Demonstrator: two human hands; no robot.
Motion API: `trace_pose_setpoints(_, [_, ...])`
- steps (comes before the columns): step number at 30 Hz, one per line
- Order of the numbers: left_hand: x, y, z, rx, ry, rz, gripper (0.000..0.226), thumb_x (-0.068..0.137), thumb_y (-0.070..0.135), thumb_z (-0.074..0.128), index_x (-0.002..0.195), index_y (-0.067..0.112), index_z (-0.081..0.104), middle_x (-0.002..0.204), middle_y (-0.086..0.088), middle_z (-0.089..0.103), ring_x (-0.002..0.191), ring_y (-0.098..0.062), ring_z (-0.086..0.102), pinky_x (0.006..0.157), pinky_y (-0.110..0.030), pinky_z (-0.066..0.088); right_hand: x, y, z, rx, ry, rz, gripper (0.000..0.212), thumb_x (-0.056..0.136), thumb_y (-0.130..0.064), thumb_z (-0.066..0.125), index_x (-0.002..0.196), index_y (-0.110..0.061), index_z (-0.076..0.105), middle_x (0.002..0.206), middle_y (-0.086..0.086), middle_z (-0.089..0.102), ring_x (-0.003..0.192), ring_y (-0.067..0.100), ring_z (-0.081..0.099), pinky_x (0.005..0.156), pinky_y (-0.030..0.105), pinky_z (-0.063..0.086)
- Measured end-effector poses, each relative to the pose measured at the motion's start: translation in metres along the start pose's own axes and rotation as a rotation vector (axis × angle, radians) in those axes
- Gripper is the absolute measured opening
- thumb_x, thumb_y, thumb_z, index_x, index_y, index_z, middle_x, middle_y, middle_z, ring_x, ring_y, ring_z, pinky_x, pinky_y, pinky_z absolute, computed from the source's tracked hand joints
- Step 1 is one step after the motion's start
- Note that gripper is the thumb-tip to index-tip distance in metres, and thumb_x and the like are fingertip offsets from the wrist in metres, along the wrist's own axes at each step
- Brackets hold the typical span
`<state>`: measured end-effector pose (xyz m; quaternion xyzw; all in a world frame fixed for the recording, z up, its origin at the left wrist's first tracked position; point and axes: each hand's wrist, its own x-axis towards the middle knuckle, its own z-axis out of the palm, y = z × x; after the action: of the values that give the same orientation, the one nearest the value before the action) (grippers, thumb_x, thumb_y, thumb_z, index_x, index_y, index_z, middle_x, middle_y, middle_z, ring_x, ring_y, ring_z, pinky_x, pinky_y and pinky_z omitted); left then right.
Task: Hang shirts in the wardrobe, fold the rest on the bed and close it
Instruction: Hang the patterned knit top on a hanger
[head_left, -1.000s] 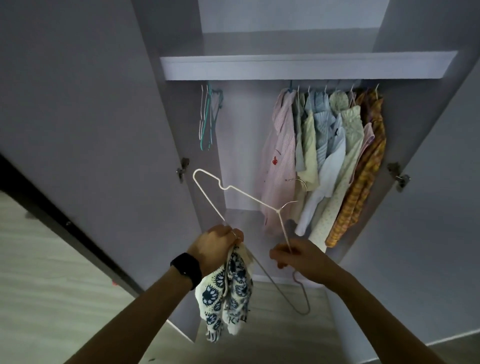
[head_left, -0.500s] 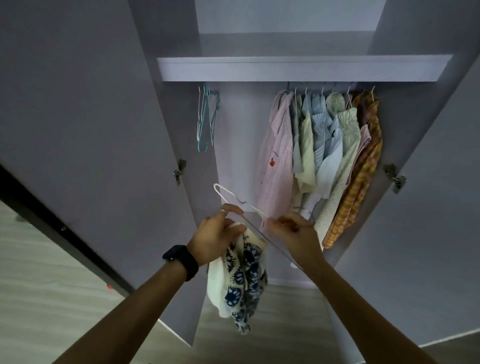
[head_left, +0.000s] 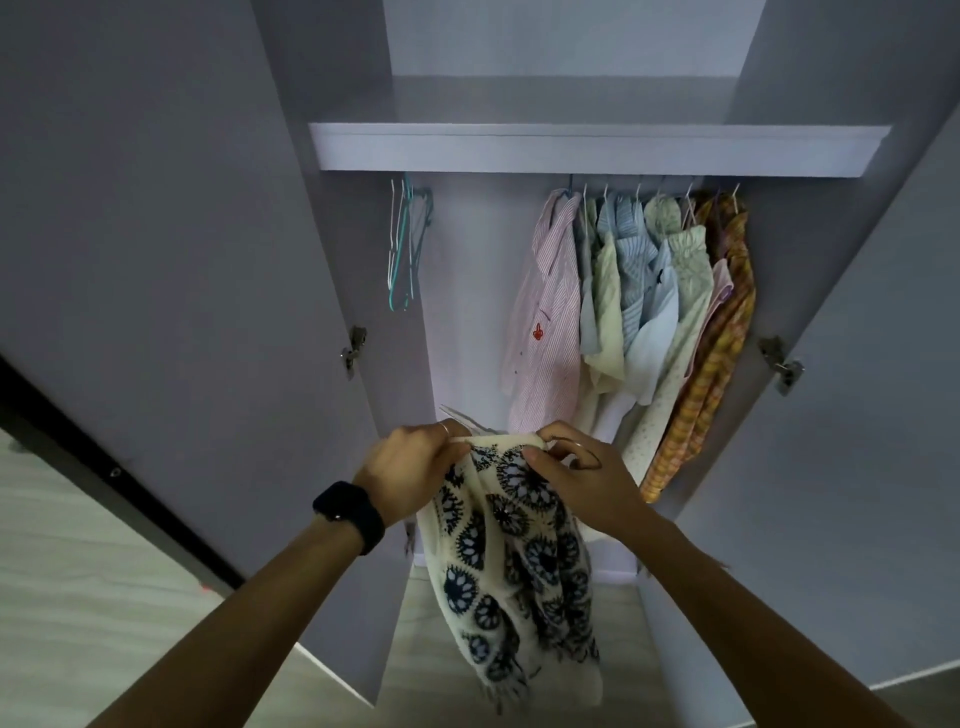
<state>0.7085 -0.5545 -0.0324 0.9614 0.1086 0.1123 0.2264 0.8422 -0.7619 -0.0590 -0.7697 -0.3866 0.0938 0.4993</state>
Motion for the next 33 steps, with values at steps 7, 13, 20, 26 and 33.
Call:
trace_pose_setpoints(7, [0.008,0.02,0.004,-0.284,-0.141,-0.164,0.033,0.101,0.041,0.049,0.078,0.018,0.043,0.07,0.005,0.051,0.061,-0.01,0.046,0.063,-0.033,0.042,0.0,0.006,-0.002,-0.096,-0.247,-0.003,0.022,0.092,-0.048,0.061,0.077,-0.031,0.062,0.068,-0.013,0.06,0.061,0.002,0.055,0.061,0.015,0.042])
trace_pose_setpoints(13, [0.007,0.014,-0.004,0.218,-0.082,0.021,0.021,0.09,0.03,0.059,0.094,0.025,0.038,0.097,0.004,0.05,0.084,-0.018,0.048,0.073,-0.032,0.035,0.003,0.012,-0.023,-0.326,-0.03,0.008,0.043,0.08,-0.066,0.062,0.057,-0.032,0.047,0.055,-0.003,0.041,0.05,0.009,0.041,0.052,0.029,0.033])
trace_pose_setpoints(20, [0.014,0.007,-0.026,0.23,-0.104,-0.154,0.021,0.08,0.033,0.064,0.087,0.029,0.045,0.092,0.007,0.056,0.073,-0.015,0.052,0.059,-0.028,0.038,0.007,0.007,-0.026,-0.347,0.104,0.093,0.049,0.086,-0.048,0.066,0.05,-0.026,0.04,0.055,-0.002,0.032,0.049,0.011,0.036,0.051,0.027,0.028])
trace_pose_setpoints(26, [0.02,0.004,-0.027,-0.069,-0.224,-0.294,0.008,0.087,0.026,0.068,0.085,0.023,0.076,0.075,0.001,0.071,0.067,-0.01,0.063,0.061,-0.023,0.053,0.004,0.009,-0.023,-0.324,0.122,0.158,0.054,0.085,-0.037,0.068,0.046,-0.022,0.034,0.049,-0.005,0.04,0.045,0.01,0.039,0.049,0.025,0.024])
trace_pose_setpoints(33, [0.029,0.021,-0.009,-0.44,-0.271,-0.426,0.012,0.097,0.028,0.06,0.095,0.021,0.069,0.08,0.0,0.073,0.069,-0.014,0.07,0.061,-0.021,0.056,0.003,0.022,-0.029,-0.303,0.088,0.325,0.059,0.083,-0.047,0.074,0.046,-0.025,0.033,0.044,-0.01,0.039,0.045,0.002,0.043,0.048,0.024,0.031])
